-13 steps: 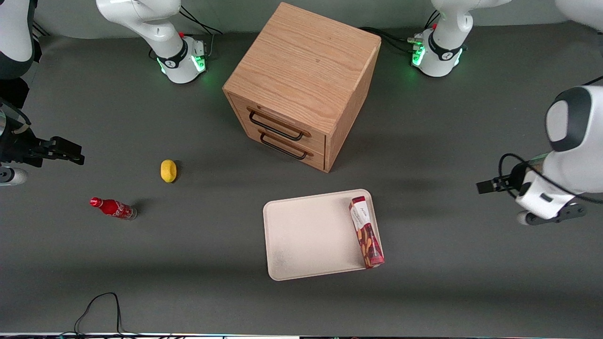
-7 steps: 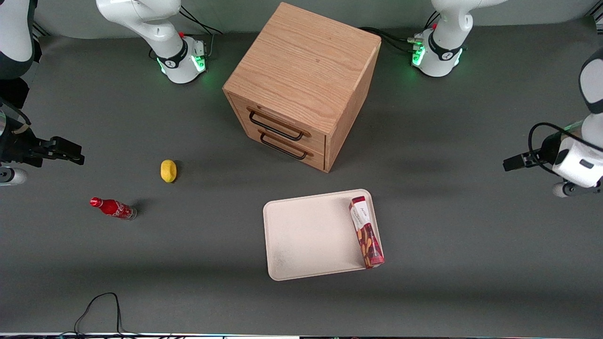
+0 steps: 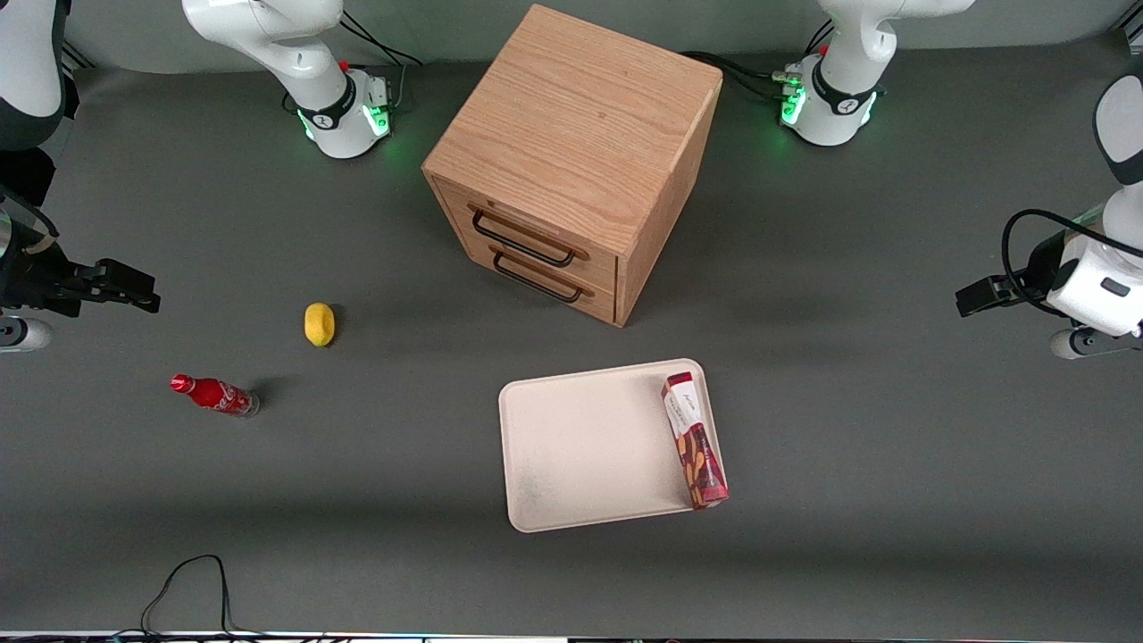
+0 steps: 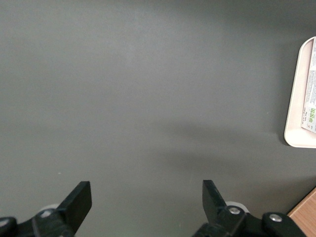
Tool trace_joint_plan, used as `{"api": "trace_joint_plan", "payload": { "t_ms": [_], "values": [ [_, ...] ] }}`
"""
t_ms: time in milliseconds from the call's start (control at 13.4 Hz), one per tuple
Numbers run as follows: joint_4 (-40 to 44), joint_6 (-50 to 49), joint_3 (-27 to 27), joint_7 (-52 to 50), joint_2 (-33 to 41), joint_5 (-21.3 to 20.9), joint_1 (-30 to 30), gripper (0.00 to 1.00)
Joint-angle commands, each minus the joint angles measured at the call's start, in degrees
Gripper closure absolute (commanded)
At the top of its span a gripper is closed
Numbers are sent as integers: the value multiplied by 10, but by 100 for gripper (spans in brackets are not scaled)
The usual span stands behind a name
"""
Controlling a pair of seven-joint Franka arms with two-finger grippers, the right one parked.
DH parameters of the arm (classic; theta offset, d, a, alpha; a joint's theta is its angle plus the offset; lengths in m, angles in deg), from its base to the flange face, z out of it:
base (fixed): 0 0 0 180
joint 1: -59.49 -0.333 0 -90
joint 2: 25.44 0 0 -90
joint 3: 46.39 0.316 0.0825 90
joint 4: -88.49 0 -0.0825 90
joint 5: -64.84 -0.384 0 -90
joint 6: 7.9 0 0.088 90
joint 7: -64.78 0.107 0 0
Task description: Place red cookie box on tray
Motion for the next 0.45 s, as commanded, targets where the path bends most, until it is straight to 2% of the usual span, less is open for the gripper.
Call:
{"api": "trace_joint_plan", "payload": {
  "t_ms": [0,372],
  "values": [
    [25,-14,18,3,-5,2,11,0],
    [53,-50,5,4,-9,26,-18,0]
  ]
}}
